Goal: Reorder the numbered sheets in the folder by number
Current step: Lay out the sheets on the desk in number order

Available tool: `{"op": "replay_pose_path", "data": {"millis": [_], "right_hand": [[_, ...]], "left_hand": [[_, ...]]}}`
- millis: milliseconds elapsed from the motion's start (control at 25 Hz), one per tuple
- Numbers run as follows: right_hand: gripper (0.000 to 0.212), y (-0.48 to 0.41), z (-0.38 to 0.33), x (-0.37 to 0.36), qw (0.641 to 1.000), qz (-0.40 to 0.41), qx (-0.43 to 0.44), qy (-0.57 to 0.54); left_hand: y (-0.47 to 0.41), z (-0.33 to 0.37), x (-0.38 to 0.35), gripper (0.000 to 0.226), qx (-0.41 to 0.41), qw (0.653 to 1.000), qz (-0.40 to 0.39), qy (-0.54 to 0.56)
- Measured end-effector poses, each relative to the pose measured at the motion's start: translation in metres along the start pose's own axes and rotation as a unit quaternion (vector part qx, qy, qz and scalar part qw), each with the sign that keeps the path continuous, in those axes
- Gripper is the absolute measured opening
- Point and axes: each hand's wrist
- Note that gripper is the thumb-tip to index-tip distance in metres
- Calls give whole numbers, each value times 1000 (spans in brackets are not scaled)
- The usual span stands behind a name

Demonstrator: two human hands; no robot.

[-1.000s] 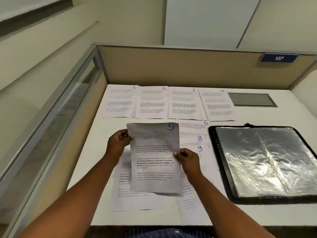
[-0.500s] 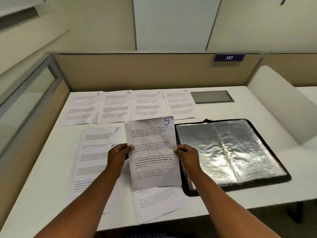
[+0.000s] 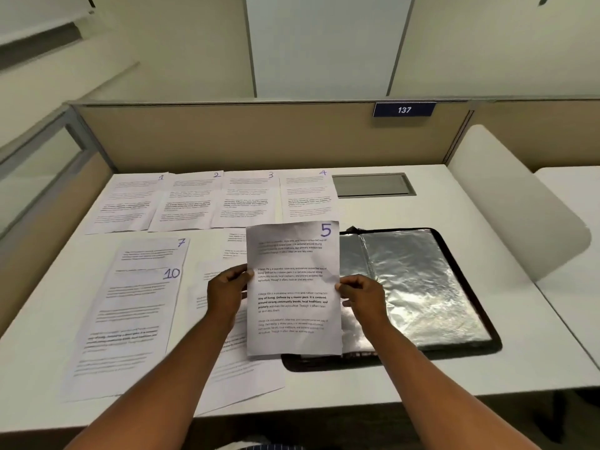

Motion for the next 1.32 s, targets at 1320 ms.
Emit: {"op": "replay_pose_path", "data": {"millis": [1320], "right_hand": [[14, -414, -59, 151, 988, 47, 59, 137]], "left_hand": [[-247, -17, -355, 22, -50, 968, 82, -233]]}}
Point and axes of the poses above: each hand's wrist, its own y-axis away from the middle knuckle, its own x-axis out of the back of the hand, z = x × y, and after that the axes turned 6 degrees about y, right-handed
